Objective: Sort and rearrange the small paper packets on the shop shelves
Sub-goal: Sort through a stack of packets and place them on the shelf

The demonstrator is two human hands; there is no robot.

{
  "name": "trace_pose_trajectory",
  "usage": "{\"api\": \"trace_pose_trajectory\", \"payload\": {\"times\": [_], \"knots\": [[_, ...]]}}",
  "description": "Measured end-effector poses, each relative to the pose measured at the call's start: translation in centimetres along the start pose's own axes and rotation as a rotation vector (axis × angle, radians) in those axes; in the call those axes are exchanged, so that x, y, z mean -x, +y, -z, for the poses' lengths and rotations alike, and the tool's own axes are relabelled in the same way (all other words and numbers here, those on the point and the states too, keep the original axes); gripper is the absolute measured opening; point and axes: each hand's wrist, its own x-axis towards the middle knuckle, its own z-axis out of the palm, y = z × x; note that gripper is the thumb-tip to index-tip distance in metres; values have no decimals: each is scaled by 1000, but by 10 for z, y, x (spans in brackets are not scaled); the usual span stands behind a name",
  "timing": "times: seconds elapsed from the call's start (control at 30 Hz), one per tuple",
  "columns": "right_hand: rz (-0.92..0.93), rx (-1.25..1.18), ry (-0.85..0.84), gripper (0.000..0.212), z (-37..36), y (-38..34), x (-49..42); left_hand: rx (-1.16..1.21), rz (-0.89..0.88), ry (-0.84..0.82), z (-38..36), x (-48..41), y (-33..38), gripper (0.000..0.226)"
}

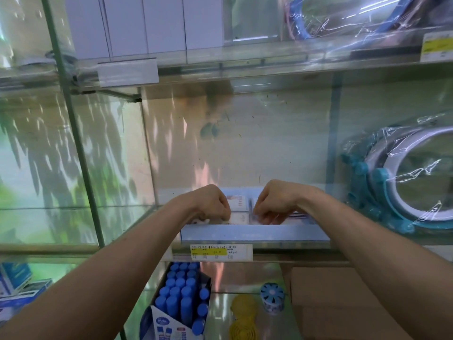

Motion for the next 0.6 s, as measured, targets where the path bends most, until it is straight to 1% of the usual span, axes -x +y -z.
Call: {"api": "trace_pose_trajectory", "payload": {"times": [0.07, 0.13, 0.17, 0.23, 0.3, 0.33, 0.4, 0.43, 0.47, 0.53, 0.57, 0.6], "knots": [[9, 5, -57, 17, -8, 0, 0, -25, -35, -15, -4, -4, 10, 10], [29, 17, -37, 12, -11, 1, 0, -106, -45, -56, -11, -7, 17, 12], [36, 7, -17, 13, -9, 1, -1, -155, -36, -63, -13, -8, 18, 13], [62, 68, 106, 23, 1, 6, -5, -219, -24, -31, -14, -14, 17, 13], [84, 258, 257, 31, 8, 12, -9, -252, -35, 63, -14, -21, 15, 11], [85, 341, 293, 32, 7, 15, -11, -276, -51, 107, -15, -23, 14, 19], [77, 446, 284, 28, 1, 22, -15, -353, -59, 148, -20, -26, 13, 42], [76, 491, 271, 24, -4, 26, -17, -391, -60, 140, -23, -26, 13, 46], [67, 535, 260, 21, -8, 29, -17, -425, -64, 119, -26, -27, 13, 46], [61, 576, 264, 29, -12, 33, -19, -452, -49, 76, -29, -27, 12, 41], [66, 588, 268, 29, -11, 34, -18, -450, -35, 71, -30, -26, 13, 40], [69, 597, 279, 25, -10, 35, -19, -451, -32, 76, -29, -25, 14, 39]]}}
